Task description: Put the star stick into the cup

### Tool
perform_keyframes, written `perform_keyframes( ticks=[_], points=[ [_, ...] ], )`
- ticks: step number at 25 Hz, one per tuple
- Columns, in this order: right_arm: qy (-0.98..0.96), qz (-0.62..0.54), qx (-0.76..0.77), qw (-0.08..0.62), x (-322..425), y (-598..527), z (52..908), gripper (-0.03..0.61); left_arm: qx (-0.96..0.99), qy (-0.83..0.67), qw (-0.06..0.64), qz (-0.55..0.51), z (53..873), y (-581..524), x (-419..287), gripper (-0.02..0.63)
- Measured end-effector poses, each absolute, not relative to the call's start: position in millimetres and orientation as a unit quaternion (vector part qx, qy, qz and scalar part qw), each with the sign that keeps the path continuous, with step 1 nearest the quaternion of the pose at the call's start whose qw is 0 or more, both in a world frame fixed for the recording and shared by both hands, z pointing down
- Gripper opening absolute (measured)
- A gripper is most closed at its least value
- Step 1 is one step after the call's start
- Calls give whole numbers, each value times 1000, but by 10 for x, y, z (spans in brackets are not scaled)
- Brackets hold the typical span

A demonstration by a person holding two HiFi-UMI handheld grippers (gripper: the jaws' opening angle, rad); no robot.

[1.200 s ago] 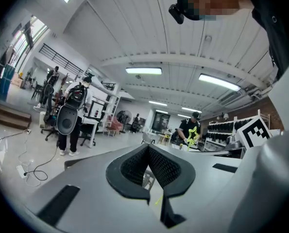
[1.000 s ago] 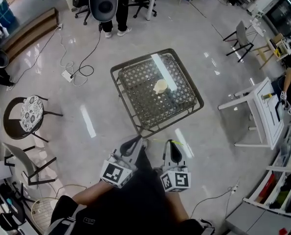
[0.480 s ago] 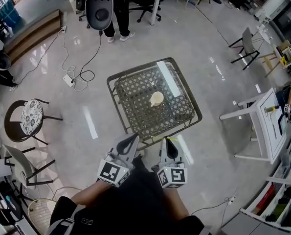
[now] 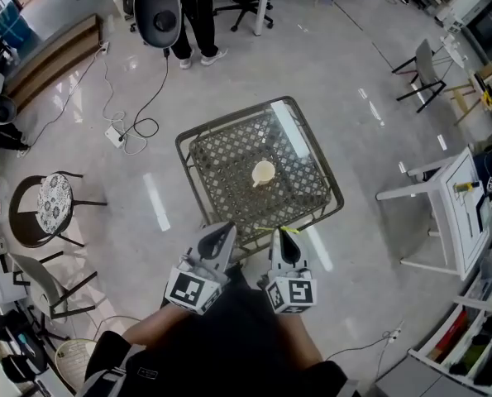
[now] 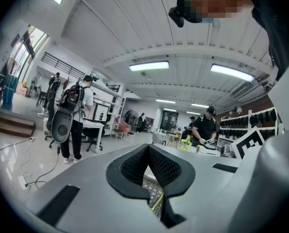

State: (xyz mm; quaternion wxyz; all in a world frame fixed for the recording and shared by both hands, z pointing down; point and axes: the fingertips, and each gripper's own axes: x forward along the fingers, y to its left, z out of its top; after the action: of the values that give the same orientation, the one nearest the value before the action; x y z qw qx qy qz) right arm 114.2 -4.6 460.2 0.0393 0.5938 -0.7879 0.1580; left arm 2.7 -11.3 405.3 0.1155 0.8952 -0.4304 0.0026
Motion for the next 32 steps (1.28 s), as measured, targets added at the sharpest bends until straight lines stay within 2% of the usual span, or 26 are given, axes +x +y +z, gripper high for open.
perform_keyframes(
  ticks=[19,32],
  points=[
    [-711,195,671,75,1155,-1460,5190,20,931,-336,142,18,4275,-1690,27,15],
    [-681,218,691,109,1334,-2058,5774,20,928,-328,173,32,4528,-2159,-24,15]
  ],
)
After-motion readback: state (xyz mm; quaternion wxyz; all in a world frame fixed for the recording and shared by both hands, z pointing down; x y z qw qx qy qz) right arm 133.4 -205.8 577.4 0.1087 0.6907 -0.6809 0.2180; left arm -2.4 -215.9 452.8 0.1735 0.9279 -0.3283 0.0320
